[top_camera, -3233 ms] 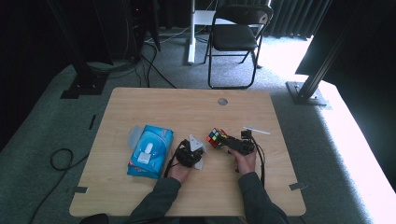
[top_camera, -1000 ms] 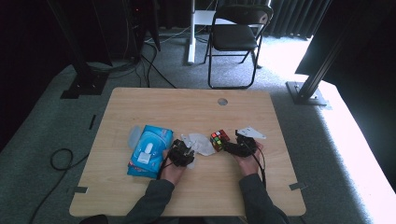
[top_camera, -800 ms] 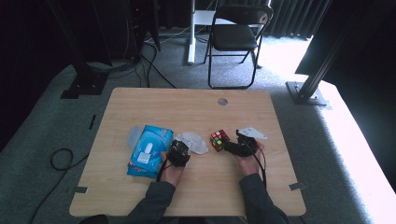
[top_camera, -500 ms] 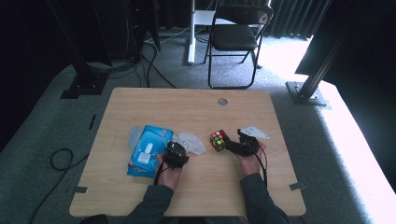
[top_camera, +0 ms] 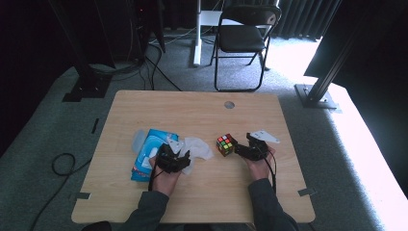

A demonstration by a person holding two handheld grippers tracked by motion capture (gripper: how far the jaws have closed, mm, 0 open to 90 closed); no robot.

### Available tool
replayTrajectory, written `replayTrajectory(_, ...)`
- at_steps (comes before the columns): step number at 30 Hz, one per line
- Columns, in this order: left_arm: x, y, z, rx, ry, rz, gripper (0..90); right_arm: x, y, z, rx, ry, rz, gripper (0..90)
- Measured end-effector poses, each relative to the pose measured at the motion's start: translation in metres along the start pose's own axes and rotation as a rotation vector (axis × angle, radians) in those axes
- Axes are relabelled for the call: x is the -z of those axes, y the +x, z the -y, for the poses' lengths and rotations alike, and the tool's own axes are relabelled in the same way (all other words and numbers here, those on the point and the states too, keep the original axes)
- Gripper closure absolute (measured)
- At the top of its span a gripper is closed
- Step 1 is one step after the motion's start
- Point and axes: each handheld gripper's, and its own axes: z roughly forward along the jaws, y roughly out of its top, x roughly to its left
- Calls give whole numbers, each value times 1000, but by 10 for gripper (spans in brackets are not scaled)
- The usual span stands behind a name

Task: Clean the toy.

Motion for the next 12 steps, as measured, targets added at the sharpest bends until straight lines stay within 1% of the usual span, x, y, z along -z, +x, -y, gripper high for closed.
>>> replayTrajectory(1,1,3,-1,13,-2,0,394,0,-1,0,-2,0,0,267)
replayTrajectory(4,7,8,-4,32,-15,-6,394,1,-4,1,-14,-5,8,270)
replayTrajectory(5,7,8,-4,32,-15,-6,394,1,-4,1,-14,-5,8,270)
replayTrajectory(6,11,12,-6,43,-28,-8,394,1,-5,1,-21,-4,8,271)
replayTrajectory(7,13,14,-6,46,-33,-10,393,1,-7,1,-30,-5,11,270)
replayTrajectory(10,15,18,-8,59,-41,-14,393,1,-8,2,-32,-5,15,271)
replayTrajectory(12,15,20,-8,67,-38,-11,393,2,-9,2,-31,-3,20,270)
